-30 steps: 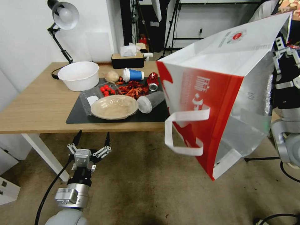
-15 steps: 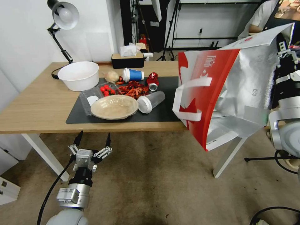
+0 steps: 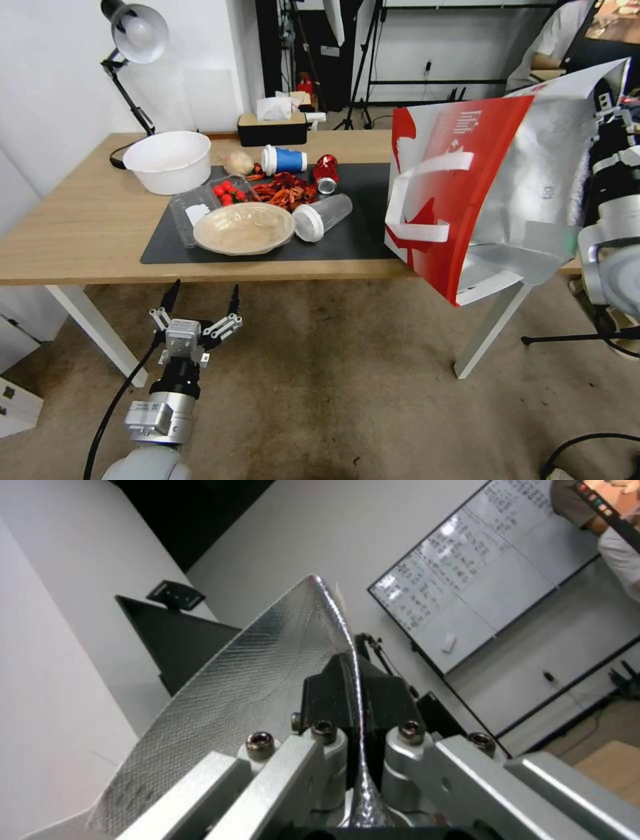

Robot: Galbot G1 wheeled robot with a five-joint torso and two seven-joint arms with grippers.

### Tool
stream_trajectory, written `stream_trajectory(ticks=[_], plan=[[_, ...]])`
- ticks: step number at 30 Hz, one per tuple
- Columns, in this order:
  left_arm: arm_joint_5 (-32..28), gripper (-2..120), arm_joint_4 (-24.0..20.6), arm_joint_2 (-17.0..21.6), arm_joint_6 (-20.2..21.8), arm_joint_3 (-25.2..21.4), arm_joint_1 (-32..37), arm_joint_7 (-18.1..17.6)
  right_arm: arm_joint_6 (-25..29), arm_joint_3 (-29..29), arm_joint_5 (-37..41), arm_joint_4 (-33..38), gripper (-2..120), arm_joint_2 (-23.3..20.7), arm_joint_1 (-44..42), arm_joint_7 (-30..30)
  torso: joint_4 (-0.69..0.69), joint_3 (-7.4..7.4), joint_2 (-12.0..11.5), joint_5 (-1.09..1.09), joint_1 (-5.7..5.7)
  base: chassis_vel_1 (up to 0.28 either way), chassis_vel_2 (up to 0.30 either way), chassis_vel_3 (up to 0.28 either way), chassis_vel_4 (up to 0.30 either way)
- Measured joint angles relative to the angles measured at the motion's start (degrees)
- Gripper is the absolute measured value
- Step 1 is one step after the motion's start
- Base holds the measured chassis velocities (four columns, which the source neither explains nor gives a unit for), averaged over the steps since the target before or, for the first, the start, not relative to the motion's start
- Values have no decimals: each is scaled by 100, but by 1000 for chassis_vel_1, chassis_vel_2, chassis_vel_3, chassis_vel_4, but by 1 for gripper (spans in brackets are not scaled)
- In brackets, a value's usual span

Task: Pick up the food delivery bag from the floor and place it on the table.

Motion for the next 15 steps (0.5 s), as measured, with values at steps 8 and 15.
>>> stream_trajectory(ticks=[8,15], plan=[[20,100,43,9,-36,28,-1,6,-50,-282,-137,-287,0,-58,343,286,0,0,0,0,0,0,0,0,0],[50,100,113,-4,-73,57,-17,17,-293,-313,-183,-177,0,-69,396,643,0,0,0,0,0,0,0,0,0]])
